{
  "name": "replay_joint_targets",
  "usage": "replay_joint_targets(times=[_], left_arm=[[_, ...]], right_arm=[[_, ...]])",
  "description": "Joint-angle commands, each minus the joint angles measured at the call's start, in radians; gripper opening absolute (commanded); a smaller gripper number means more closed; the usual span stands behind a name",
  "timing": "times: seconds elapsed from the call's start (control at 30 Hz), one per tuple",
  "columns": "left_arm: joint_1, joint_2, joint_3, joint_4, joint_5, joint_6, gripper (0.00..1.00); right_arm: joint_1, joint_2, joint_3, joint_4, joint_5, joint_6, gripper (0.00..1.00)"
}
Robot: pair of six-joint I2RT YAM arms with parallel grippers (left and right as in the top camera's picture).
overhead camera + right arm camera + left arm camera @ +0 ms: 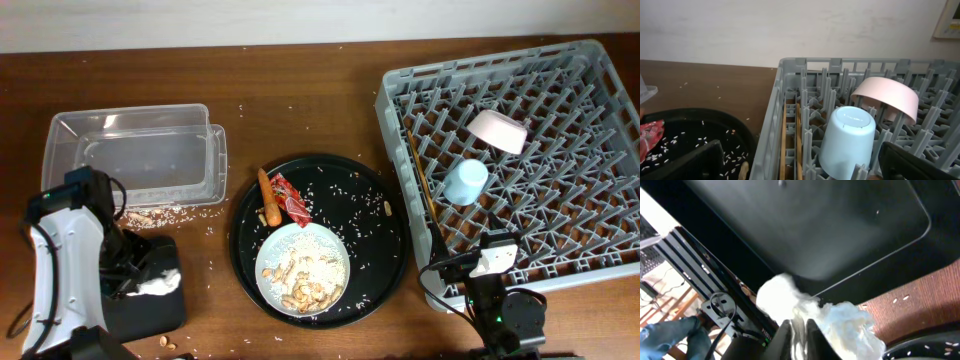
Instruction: Sort waste into correct bins and load items into the dishwasher rack
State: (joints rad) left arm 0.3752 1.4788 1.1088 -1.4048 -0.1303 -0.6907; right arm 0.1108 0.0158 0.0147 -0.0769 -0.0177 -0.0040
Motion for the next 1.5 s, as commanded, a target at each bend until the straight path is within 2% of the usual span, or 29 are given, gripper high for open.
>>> replay_joint_targets(times=[0.0,0.07,0.13,0.2,0.23,0.37,0.4,0.43,0.47,0.5,0.57,0.7,0.77,0.8,0.83,0.9,1.0,1.1,1.37,1.47], left_arm=[[0.005,-0.033,0.062,-0.006,0.037,0.019,0.23],[0.005,-0.047,0.11,-0.021,0.037,0.024,0.25],[0.005,-0.066,0.141,-0.018,0.037,0.032,0.2],[0.005,-0.089,0.145,-0.013,0.036,0.032,0.03],[0.005,-0.095,0.145,-0.013,0.036,0.032,0.0],[0.005,-0.098,0.141,-0.056,0.036,0.033,0.01],[0.005,-0.098,0.141,-0.072,0.035,0.033,0.16],[0.005,-0.098,0.138,-0.099,0.027,0.032,0.34],[0.006,-0.098,0.127,-0.12,0.001,0.032,0.87],[0.014,-0.098,0.113,-0.124,-0.029,0.031,0.99],[0.048,-0.098,0.066,-0.108,-0.039,-0.008,0.99],[0.149,-0.098,-0.093,0.048,0.064,-0.013,0.97],[0.194,-0.098,-0.168,0.116,0.075,-0.013,0.83],[0.21,-0.098,-0.194,0.142,0.075,-0.013,0.81],[0.226,-0.098,-0.222,0.173,0.079,-0.013,0.72],[0.243,-0.098,-0.261,0.241,0.089,-0.013,0.68],[0.243,-0.098,-0.306,0.312,0.074,-0.013,0.56],[0.243,-0.098,-0.356,0.378,0.032,-0.013,0.55],[0.243,-0.098,-0.462,0.563,0.029,-0.012,0.55],[0.243,-0.098,-0.463,0.582,0.029,-0.012,0.5]], right_arm=[[-0.006,-0.008,-0.009,0.002,-0.005,0.005,0.98],[-0.006,-0.008,-0.009,0.002,-0.005,0.005,0.98],[-0.006,-0.008,-0.009,0.002,-0.005,0.005,0.98],[-0.007,-0.008,-0.009,0.002,-0.005,0.005,0.98],[-0.006,-0.008,-0.009,0.002,-0.005,0.005,0.98],[-0.006,-0.008,-0.009,0.002,-0.005,0.005,0.98],[-0.006,-0.008,-0.009,0.002,-0.005,0.005,0.98],[-0.006,-0.008,-0.009,0.002,-0.005,0.005,0.98],[-0.006,-0.008,-0.009,0.002,-0.005,0.005,0.98],[-0.006,-0.008,-0.009,0.002,-0.005,0.005,0.98],[-0.006,-0.008,-0.009,0.002,-0.005,0.005,0.98],[-0.006,-0.008,-0.009,0.002,-0.005,0.005,0.98],[-0.006,-0.008,-0.009,0.002,-0.005,0.005,0.98],[-0.006,-0.008,-0.009,0.002,-0.005,0.005,0.98],[-0.006,-0.008,-0.009,0.002,-0.005,0.005,0.98],[-0.006,-0.008,-0.009,0.002,-0.005,0.005,0.98],[-0.006,-0.008,-0.009,0.002,-0.005,0.005,0.98],[-0.006,-0.008,-0.009,0.002,-0.005,0.005,0.98],[-0.006,-0.008,-0.009,0.002,-0.005,0.005,0.98],[-0.006,-0.008,-0.009,0.002,-0.005,0.005,0.98]])
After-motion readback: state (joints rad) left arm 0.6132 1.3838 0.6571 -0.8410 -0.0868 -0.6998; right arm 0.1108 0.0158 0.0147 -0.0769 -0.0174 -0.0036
